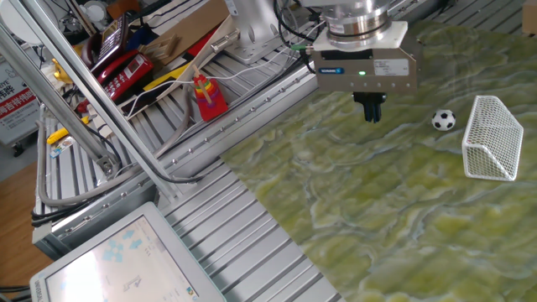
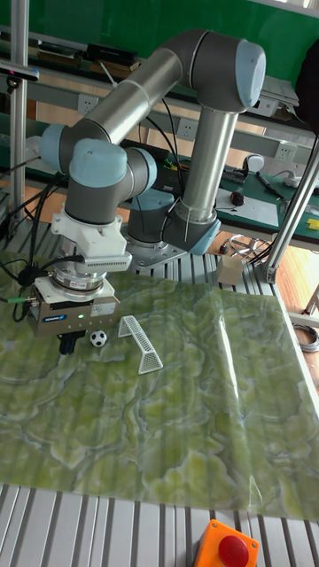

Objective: Push the soccer ball into the goal

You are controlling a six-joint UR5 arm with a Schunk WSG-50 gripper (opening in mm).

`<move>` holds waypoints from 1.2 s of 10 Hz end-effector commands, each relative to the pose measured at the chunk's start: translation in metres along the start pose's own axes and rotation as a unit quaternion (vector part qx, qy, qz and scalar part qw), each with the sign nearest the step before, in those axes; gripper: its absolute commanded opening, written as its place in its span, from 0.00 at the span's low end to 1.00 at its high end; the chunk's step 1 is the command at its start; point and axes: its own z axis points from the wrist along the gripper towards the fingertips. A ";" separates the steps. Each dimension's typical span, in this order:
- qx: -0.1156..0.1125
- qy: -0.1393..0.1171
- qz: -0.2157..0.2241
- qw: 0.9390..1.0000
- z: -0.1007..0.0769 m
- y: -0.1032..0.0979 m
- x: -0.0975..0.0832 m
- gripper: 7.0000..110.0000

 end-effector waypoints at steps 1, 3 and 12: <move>-0.025 0.000 0.047 0.999 -0.021 0.016 -0.031 0.00; -0.020 0.002 0.042 0.999 -0.020 0.017 -0.036 0.00; -0.042 0.007 0.062 0.997 -0.040 0.048 -0.042 0.00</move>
